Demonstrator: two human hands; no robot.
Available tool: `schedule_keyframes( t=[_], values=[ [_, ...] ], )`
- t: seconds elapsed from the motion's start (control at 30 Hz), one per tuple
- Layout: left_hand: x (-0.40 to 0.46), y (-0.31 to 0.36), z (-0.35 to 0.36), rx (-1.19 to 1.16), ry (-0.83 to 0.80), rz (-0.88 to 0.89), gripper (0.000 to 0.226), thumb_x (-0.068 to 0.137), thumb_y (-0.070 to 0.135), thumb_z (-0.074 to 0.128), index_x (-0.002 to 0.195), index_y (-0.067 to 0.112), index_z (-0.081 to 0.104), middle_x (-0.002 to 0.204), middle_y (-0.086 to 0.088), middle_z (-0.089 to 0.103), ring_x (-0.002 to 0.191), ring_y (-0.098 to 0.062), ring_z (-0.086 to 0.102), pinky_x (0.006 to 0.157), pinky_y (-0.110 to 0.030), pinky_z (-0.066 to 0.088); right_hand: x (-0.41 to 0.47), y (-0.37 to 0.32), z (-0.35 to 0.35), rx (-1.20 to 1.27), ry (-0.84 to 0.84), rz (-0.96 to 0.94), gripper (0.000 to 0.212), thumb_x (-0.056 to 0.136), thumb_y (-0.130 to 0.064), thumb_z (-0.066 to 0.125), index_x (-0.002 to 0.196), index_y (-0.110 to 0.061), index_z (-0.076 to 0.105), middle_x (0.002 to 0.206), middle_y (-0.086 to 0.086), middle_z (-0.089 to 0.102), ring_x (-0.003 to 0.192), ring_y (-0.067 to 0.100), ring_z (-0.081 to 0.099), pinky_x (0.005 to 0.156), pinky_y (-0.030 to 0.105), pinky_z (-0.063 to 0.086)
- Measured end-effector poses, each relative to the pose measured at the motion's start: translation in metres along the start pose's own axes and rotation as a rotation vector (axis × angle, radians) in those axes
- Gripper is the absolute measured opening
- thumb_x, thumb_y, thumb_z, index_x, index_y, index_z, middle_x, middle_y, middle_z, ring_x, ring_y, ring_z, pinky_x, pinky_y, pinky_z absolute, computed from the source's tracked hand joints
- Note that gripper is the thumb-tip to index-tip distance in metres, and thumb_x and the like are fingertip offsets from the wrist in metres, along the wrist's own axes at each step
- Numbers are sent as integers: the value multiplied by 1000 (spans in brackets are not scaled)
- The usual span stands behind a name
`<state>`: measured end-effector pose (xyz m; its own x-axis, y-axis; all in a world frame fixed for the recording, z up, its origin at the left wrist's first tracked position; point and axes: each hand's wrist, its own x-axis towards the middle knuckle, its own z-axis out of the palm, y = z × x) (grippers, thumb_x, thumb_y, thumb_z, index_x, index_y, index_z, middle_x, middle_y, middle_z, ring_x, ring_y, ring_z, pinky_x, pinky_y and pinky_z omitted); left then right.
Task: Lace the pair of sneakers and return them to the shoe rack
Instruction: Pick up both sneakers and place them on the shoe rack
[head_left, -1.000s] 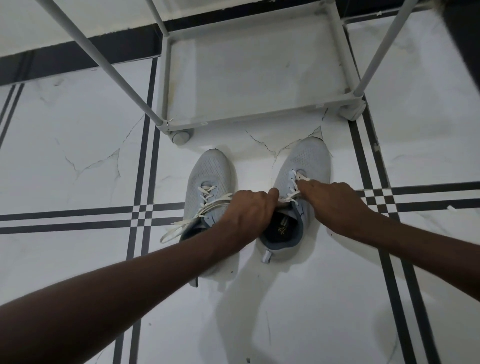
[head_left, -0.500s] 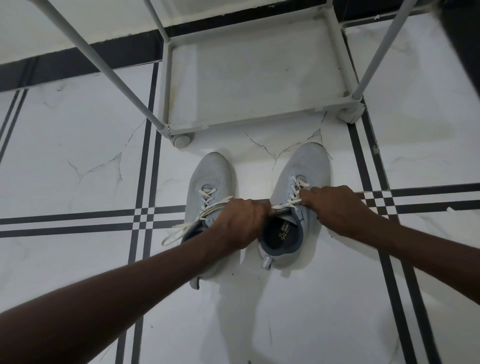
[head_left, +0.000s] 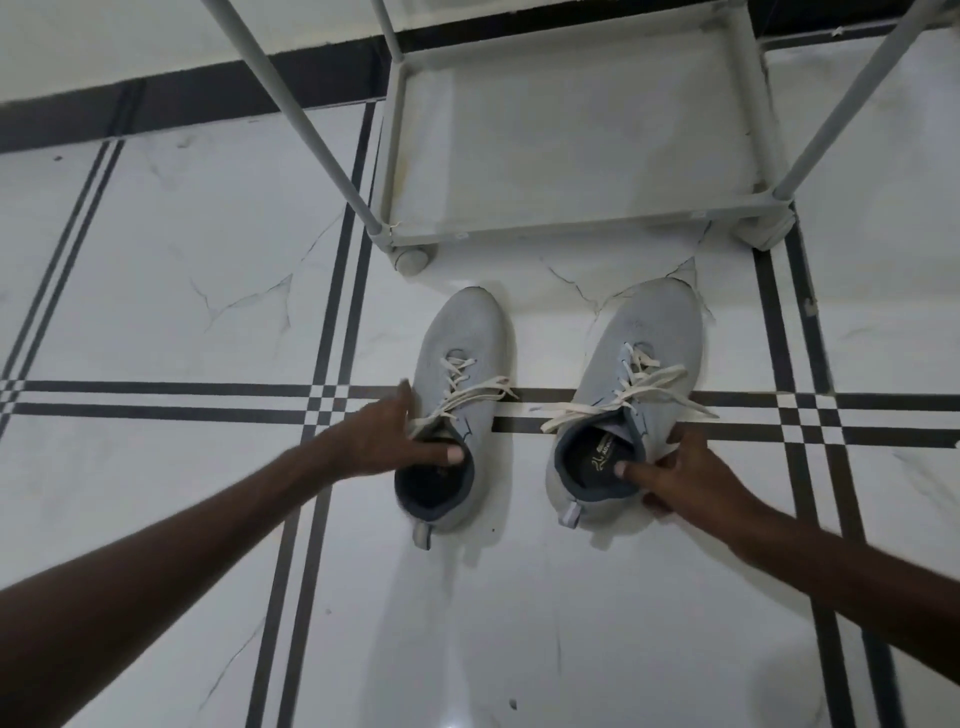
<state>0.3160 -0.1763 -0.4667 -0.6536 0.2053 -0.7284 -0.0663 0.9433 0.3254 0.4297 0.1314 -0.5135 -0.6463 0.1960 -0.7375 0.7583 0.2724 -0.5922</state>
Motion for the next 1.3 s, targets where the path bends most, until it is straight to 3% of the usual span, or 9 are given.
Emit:
schedule_keyframes(
  t=[0.03,0.13,0.27,0.47,0.57,0.7,0.97,1.2,1.3],
  values=[
    [-2,-7,10,42,32,-1,72,72,53,78,122,15,43,116,-7,62,101,-22,59,70,-23,45,2,-2,0,-48,18,-16,66,68,-37,79,119,-16,42,95,10,68,81,27,69,74,43,58],
    [-5,-20,38,100,241,-9,43,79,32,74,110,8,56,101,-11,70,93,-31,66,70,-32,48,4,-1,2,-257,53,-61,57,71,-28,72,120,-14,47,102,8,65,94,29,64,83,42,53],
    [-11,-14,60,-4,348,-52,28,77,23,70,98,7,61,92,-12,71,84,-32,65,65,-30,43,4,-4,9,-430,59,-175,34,76,-32,71,104,-19,58,95,4,67,86,26,60,71,32,44],
    [-17,2,75,-137,455,-31,13,78,19,63,86,8,61,78,-6,67,69,-25,57,55,-27,34,14,-10,17,-564,141,-298,19,78,-29,63,85,-12,57,83,9,66,82,34,63,68,37,48],
    [-27,5,59,-165,473,-4,12,75,19,60,81,10,63,70,-2,66,66,-24,59,53,-27,35,4,-26,14,-534,151,-285,15,80,-25,62,80,-10,58,77,9,66,78,32,63,62,33,42],
    [-67,20,23,-193,442,13,8,74,16,61,81,14,66,65,2,65,60,-17,58,47,-17,31,-39,-64,5,-505,138,-252,20,81,-26,60,73,-9,56,70,9,65,71,31,63,63,38,50],
    [-186,71,-68,-257,425,37,15,76,13,63,66,14,51,52,7,49,48,-10,44,44,-17,31,-169,-171,-39,-508,221,-297,14,82,-21,60,76,-8,59,68,5,60,64,25,52,49,25,30],
    [-308,128,-181,-231,470,127,20,74,14,65,66,17,47,50,10,44,47,-5,43,49,-11,35,-303,-271,-90,-506,331,-308,16,84,-20,55,74,-9,53,69,7,60,68,30,56,59,37,43],
    [-345,155,-230,-223,502,181,21,74,17,65,66,19,46,53,8,45,47,-6,41,45,-15,24,-345,-317,-114,-494,404,-331,15,86,-16,52,75,-6,51,73,10,60,68,31,54,61,36,40]
  ],
)
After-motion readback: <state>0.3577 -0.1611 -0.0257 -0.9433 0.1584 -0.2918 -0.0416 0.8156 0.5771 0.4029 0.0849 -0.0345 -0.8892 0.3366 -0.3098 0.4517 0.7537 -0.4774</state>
